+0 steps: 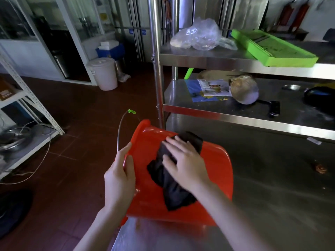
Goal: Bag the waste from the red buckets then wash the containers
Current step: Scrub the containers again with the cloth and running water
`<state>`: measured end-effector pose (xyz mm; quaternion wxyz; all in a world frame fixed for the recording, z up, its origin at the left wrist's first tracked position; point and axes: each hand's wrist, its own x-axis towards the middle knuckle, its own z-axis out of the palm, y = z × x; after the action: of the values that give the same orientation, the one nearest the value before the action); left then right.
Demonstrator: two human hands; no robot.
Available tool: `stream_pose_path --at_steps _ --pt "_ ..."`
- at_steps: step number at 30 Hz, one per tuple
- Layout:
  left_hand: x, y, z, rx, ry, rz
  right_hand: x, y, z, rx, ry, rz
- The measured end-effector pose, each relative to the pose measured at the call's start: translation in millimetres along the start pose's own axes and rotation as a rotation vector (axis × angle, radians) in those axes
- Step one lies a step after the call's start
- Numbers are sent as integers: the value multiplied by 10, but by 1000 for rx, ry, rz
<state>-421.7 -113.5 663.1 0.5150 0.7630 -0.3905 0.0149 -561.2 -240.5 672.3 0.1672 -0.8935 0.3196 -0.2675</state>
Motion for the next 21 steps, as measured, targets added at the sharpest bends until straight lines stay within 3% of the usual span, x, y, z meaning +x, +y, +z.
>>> stream_pose_path --at_steps 3,5,10,14,16,18,21 --pt "-90 -27 -5 -21 27 -7 560 474 -219 206 -202 361" --pt "-80 -54 -5 11 24 -5 651 624 -248 285 -247 401" --pt "124 -49 54 135 -29 -15 -325 425 -162 36 -45 -127" --pt "245 -34 101 79 -22 -9 -748 423 -82 -42 48 -267" --pt "283 -28 133 68 -10 -18 -464 581 -156 21 48 -154" --pt "322 -4 179 80 0 -30 -12 889 -286 141 1 111" --pt "437 46 259 171 -15 -22 585 1424 -451 331 -212 551"
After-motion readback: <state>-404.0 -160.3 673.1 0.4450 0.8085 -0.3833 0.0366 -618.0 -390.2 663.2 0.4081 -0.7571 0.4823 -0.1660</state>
